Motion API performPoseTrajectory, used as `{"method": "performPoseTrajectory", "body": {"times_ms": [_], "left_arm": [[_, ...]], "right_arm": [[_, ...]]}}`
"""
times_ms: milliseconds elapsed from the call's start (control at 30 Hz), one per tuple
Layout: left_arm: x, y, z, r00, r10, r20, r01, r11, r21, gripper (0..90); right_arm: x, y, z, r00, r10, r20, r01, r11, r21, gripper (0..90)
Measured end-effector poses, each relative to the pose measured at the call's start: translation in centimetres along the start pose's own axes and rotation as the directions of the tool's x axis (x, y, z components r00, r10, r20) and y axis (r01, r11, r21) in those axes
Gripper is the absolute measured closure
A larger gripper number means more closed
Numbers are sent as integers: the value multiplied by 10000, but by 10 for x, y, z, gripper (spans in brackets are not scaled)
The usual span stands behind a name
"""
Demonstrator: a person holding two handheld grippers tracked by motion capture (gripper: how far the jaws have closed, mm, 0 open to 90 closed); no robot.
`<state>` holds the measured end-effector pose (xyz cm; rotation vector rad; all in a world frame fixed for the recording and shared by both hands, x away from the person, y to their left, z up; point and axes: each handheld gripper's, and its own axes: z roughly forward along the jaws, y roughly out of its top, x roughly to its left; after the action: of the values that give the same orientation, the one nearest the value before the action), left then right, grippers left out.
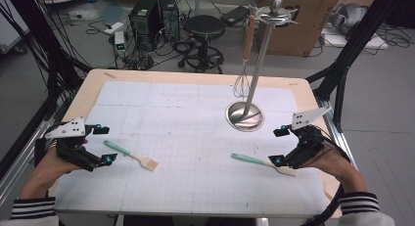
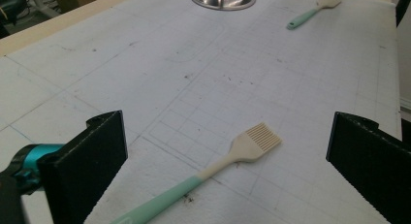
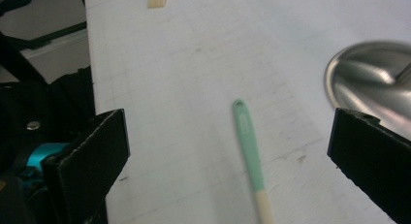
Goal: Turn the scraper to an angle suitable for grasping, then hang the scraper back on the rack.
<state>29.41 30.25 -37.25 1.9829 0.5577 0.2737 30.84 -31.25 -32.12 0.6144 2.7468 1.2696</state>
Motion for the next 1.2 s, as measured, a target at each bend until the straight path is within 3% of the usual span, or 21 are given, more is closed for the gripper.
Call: {"method": "performPoseTrajectory", "body": {"times_ms": [100,367,767,933,1200], "left_arm": [[0,0,0,10000,-6,-18,6,10000,-24,17],[1,0,-1,10000,-15,-14,15,10000,-82,17],[1,0,-2,10000,-38,-28,38,9999,-145,17],[0,0,-1,10000,13,9,-12,9999,-114,17],[0,0,-2,10000,4,9,-4,9999,-153,17]], "right_arm": [[1,7,-4,9989,-148,451,150,9999,-31,0],[1,14,-10,9951,-398,910,390,9992,105,0],[-8,9,4,9889,-699,1307,541,9912,1211,0],[-11,4,13,9896,-684,1268,460,9841,1713,0],[-14,-6,37,9896,-795,1198,411,9548,2944,1]]}}
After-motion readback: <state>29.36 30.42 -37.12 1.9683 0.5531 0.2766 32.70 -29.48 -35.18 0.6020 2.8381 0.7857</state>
